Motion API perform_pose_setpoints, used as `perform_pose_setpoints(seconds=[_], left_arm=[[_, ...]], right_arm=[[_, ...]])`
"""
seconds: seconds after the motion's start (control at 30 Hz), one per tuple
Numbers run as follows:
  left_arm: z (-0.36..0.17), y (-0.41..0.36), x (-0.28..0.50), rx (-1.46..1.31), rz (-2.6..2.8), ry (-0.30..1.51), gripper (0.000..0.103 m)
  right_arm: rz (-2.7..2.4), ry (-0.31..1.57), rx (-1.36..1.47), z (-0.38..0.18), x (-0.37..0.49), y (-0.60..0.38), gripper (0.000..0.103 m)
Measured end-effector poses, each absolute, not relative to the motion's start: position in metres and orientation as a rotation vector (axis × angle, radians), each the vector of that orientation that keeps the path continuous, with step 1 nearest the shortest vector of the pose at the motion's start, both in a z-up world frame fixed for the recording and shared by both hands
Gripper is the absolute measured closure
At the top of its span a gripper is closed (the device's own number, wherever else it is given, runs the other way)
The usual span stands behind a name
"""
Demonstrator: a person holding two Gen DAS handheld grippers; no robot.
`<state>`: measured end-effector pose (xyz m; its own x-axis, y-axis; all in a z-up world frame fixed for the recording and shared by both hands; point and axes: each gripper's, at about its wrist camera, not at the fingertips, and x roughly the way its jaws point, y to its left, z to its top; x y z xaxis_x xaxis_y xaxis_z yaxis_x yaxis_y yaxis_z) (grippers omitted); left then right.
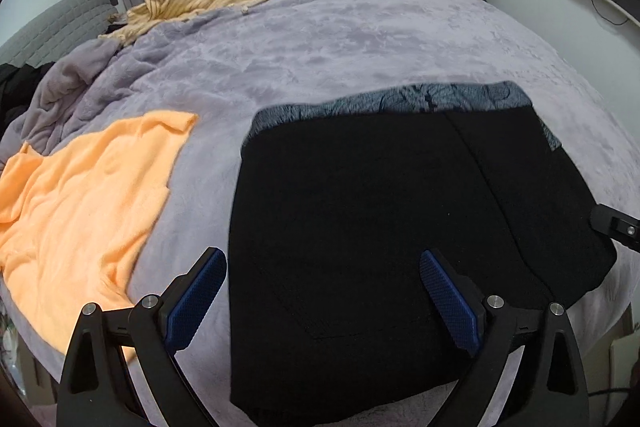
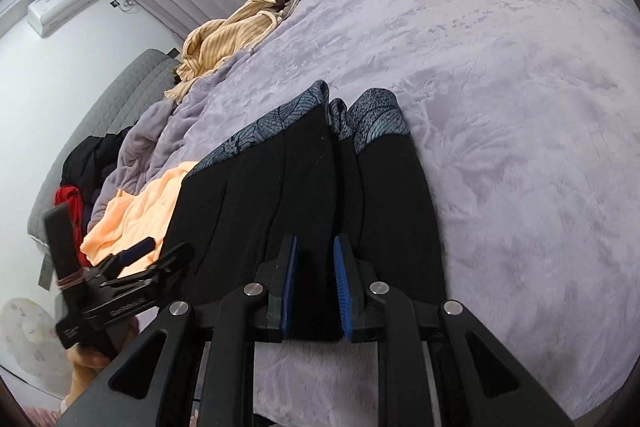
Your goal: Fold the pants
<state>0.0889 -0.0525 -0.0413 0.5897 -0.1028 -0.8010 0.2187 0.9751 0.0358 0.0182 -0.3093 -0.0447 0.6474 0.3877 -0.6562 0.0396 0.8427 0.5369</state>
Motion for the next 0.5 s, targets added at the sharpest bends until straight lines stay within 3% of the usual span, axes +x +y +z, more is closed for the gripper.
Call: perform_pose_setpoints(seconds=[0.2,0.33,0.4,0.5], left_arm=[[-0.045,-0.047,0.088,0.062,-0.182,0.924,0.001],[-0.045,-0.049,0.086,0.072,-0.175,0.916,0.001],[-0.045,-0.050,0.085,0.070,-0.165,0.919,0.001],[-0.045,-0.049,0.083,0.066,-0.164,0.924,0.001]], right_arm=[[0.241,0.843,0.703,-0.054,-0.017,-0.326,0.055],[0.327,0.869,0.809,-0.071,-0.016,-0.325,0.056],[0.335,0.861,0.820,-0.072,-0.011,-0.321,0.068],[0.313,0.821,0.730,-0.056,-0.002,-0.312,0.069]])
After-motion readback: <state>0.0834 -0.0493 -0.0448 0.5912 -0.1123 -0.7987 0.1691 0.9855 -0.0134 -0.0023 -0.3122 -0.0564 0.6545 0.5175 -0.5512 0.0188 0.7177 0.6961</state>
